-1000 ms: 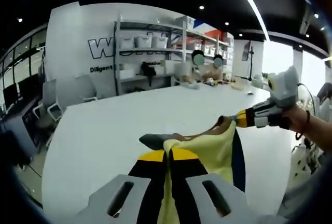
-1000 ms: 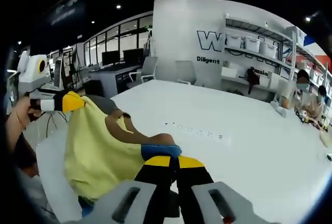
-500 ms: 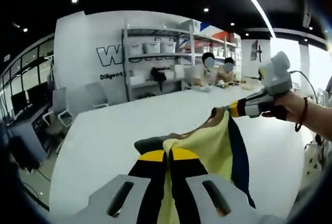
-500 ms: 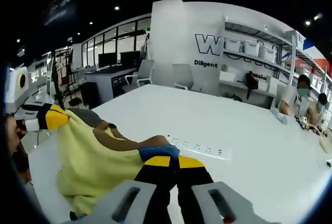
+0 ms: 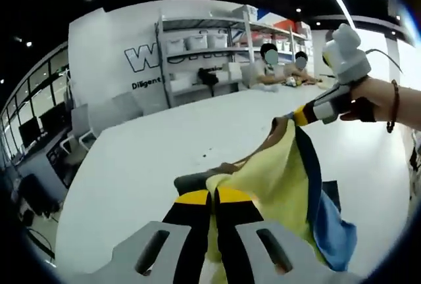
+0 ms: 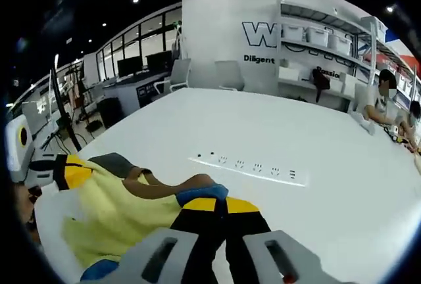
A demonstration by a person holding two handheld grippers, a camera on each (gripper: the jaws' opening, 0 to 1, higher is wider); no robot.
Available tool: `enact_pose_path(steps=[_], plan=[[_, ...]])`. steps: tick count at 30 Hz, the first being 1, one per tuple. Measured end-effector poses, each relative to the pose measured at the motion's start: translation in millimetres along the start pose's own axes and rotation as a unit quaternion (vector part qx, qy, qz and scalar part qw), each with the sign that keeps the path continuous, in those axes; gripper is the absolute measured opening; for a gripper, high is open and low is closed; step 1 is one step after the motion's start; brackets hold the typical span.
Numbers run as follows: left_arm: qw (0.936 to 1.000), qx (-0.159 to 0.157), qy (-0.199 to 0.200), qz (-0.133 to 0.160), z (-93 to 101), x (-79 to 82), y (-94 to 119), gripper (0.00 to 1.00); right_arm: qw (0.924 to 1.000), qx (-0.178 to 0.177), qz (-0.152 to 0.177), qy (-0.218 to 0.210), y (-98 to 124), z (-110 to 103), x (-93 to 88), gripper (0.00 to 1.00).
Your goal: Fold the garment on the visible template until the final outline fits inside the template.
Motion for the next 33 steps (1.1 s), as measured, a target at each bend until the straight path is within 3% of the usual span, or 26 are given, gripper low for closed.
enact_pose_path(steps=[4,8,10,11,15,27,33], plan=[[1.0,-0.002,0.002,-0.004,-1.5,-5.4,-15,0.0,1.0,-0.001,-0.005,-0.004,-12,5,-3.9,0.0],[0.9992,-0.009,0.01,-0.037,-0.6,-22.9,-33,0.0,0.9998,-0.005,-0.019,-0.011,-27,13,-10.1,0.0],[0.9991,-0.01,0.009,-0.04,0.6,-26.6,-37,0.0,0.9995,-0.005,-0.028,-0.017,-33,15,-15.4,0.0],[0.9981,-0.016,0.006,-0.058,2.7,-34.9,-41,0.0,0.9992,-0.005,-0.034,-0.02,-37,16,-18.9,0.0],[0.9973,-0.018,0.0,-0.07,5.4,-44.8,-48,0.0,0.9983,-0.01,-0.051,-0.024,-45,18,-31.2,0.0],[0.9914,-0.047,0.018,-0.121,14.6,-63.7,-65,0.0,0.9959,-0.008,-0.083,-0.035,-65,29,-48.3,0.0],[0.9908,-0.047,0.026,-0.124,14.4,-68.1,-68,0.0,0.9946,-0.007,-0.089,-0.053,-72,31,-54.6,0.0]])
Point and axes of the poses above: the point that each gripper's makers call its tool centre point, and the gripper's own axes: y roughly backward along the fingers, z roughly to its right, x roughly out of its top, the point moved 4 cm from there along y, roughly backward along the fingers, and after that the axes turned 8 degrees about x, right-handed, at the moved point
